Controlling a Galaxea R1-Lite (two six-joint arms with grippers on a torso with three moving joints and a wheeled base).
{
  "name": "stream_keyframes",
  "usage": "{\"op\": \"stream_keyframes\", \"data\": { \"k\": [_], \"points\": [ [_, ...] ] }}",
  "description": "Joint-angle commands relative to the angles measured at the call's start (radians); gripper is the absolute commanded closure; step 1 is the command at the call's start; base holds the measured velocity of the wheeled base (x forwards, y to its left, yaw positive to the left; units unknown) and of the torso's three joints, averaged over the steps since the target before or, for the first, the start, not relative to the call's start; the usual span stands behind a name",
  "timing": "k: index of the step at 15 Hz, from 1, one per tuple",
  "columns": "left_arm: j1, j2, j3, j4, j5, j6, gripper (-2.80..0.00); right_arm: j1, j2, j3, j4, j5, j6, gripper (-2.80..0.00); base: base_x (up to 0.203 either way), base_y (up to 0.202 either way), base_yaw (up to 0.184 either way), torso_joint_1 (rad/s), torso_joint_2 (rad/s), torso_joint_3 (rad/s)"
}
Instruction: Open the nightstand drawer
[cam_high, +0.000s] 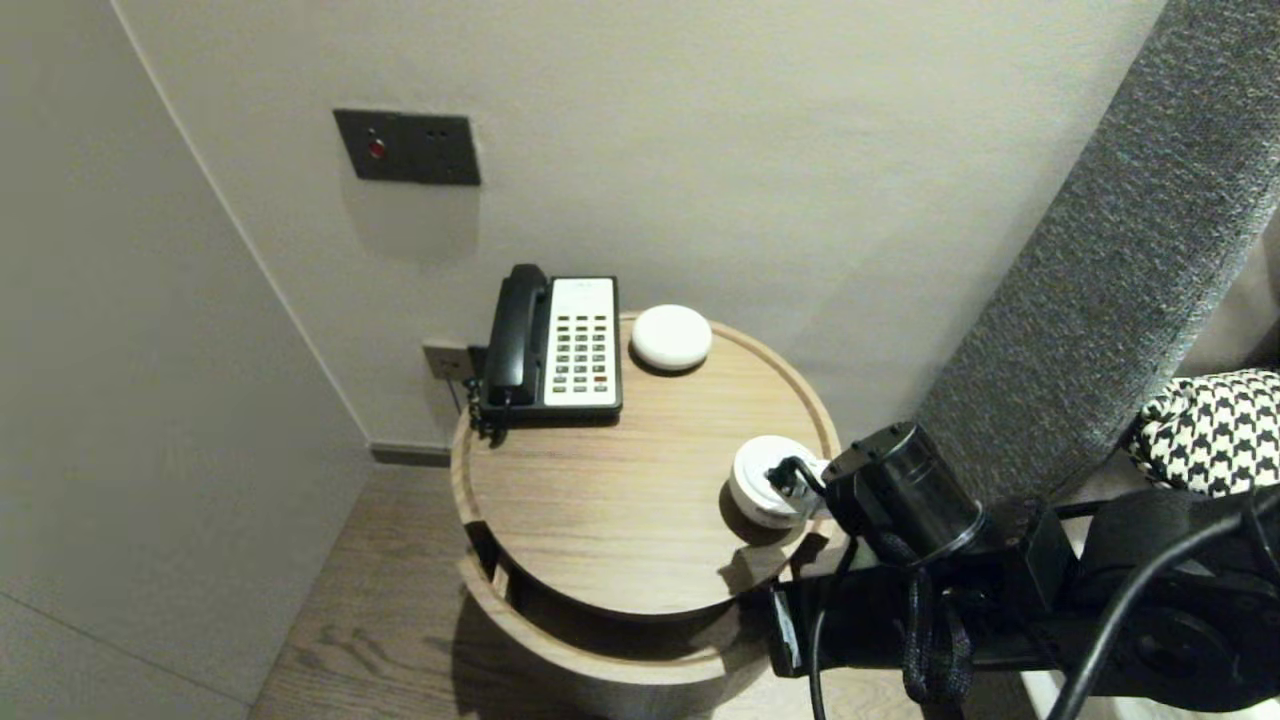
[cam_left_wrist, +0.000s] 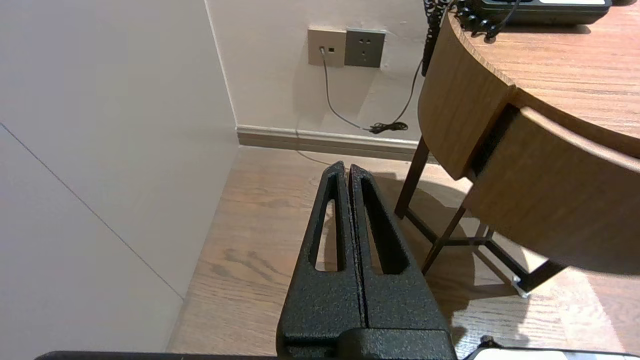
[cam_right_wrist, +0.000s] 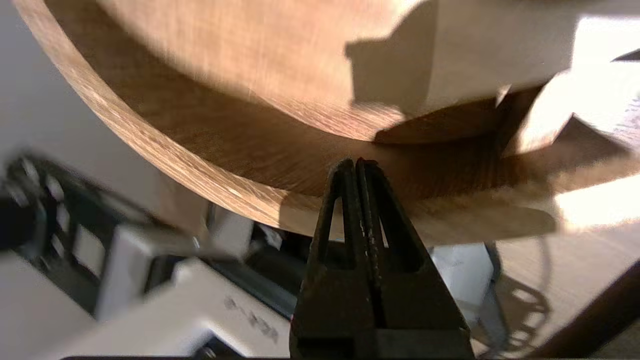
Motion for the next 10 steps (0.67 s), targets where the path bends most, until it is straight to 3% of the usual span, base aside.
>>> {"op": "stream_keyframes", "data": {
  "k": [1, 10],
  "points": [
    [0.000, 0.000, 0.000, 0.000, 0.001, 0.000, 0.00, 0.013, -0.016, 0.050, 0.000, 0.017, -0.041, 0.00, 0.000, 0.000, 0.000, 0.000, 0.00, 0.000],
    [0.000, 0.000, 0.000, 0.000, 0.001, 0.000, 0.00, 0.089, -0.064, 0.155, 0.001, 0.093, -0.058, 0.00, 0.000, 0.000, 0.000, 0.000, 0.00, 0.000]
  ]
}}
